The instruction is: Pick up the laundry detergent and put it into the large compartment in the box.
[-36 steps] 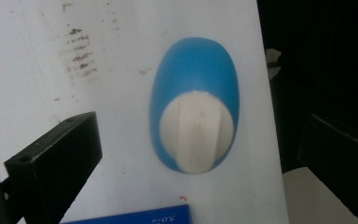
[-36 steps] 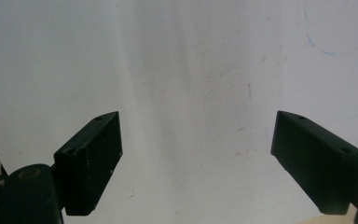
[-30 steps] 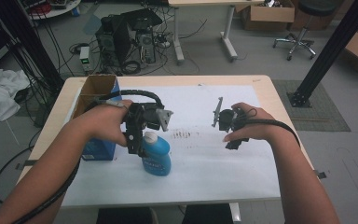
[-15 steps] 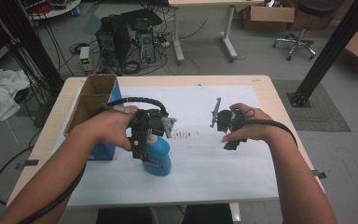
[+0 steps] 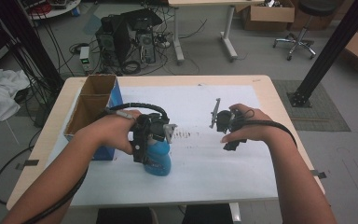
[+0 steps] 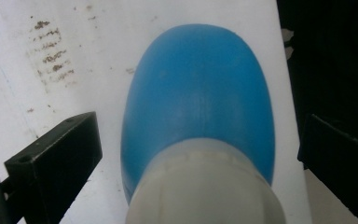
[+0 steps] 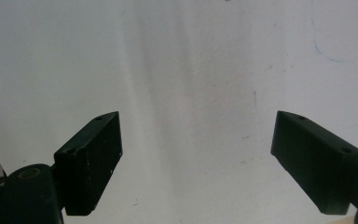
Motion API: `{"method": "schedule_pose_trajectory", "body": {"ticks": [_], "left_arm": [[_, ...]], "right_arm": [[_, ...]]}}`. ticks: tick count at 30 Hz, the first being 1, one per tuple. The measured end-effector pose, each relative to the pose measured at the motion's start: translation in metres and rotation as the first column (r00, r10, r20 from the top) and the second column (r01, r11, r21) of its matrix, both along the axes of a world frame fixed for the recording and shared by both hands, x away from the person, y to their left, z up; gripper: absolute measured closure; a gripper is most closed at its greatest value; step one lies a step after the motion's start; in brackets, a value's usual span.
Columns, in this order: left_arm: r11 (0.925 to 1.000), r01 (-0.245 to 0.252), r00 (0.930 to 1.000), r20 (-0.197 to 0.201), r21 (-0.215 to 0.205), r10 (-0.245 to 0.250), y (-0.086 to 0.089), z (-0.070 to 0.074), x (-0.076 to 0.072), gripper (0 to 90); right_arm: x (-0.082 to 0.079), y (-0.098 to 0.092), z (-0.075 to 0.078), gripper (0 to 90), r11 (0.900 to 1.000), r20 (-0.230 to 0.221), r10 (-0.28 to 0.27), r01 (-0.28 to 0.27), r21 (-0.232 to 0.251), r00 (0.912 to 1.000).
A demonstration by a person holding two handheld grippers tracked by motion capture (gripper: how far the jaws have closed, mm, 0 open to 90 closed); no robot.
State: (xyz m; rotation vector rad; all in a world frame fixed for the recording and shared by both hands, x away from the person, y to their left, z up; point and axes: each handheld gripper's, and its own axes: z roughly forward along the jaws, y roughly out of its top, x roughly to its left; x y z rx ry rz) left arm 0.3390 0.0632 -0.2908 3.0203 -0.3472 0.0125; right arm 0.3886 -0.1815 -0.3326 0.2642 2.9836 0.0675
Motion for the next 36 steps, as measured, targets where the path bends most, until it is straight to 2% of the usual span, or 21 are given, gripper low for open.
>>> {"method": "schedule_pose_trajectory", "body": {"ticks": [7,14,21,29,31,36], "left_arm": [[1.0,0.006,1.0,0.005,-0.003,-0.006,-0.0001,-0.0029,0.0007,0.1],[0.9999,0.016,0.9994,0.032,0.004,-0.016,-0.0018,-0.004,0.0,2.0],[0.9994,0.025,0.9982,0.054,0.025,-0.026,-0.0038,-0.0045,-0.0001,13.0],[0.9996,0.014,0.9985,0.052,0.026,-0.015,-0.004,-0.0038,0.0003,15.1],[0.9993,0.02,0.998,0.06,0.031,-0.022,-0.0043,-0.0035,-0.0004,21.1],[0.9989,0.019,0.9981,0.058,0.042,-0.022,-0.0051,-0.0045,-0.0003,24.4]], "right_arm": [[0.0001,0.0012,-0.0014,16.6,1.0,0.001,-0.001,0.001,-0.003,1.0],[0.001,0.003,-0.0034,16.6,1.0,0.0,0.001,-0.001,-0.004,1.0],[0.0025,0.0038,-0.0064,16.5,1.0,-0.005,0.0,0.0,0.0,1.0],[0.0038,0.0028,-0.0073,16.6,1.0,-0.006,-0.003,0.003,0.002,1.0],[0.0038,0.0032,-0.0073,16.5,1.0,-0.006,-0.003,0.003,0.005,1.0],[0.0037,0.004,-0.0085,16.6,1.0,-0.006,-0.003,0.003,0.008,1.0]]}}
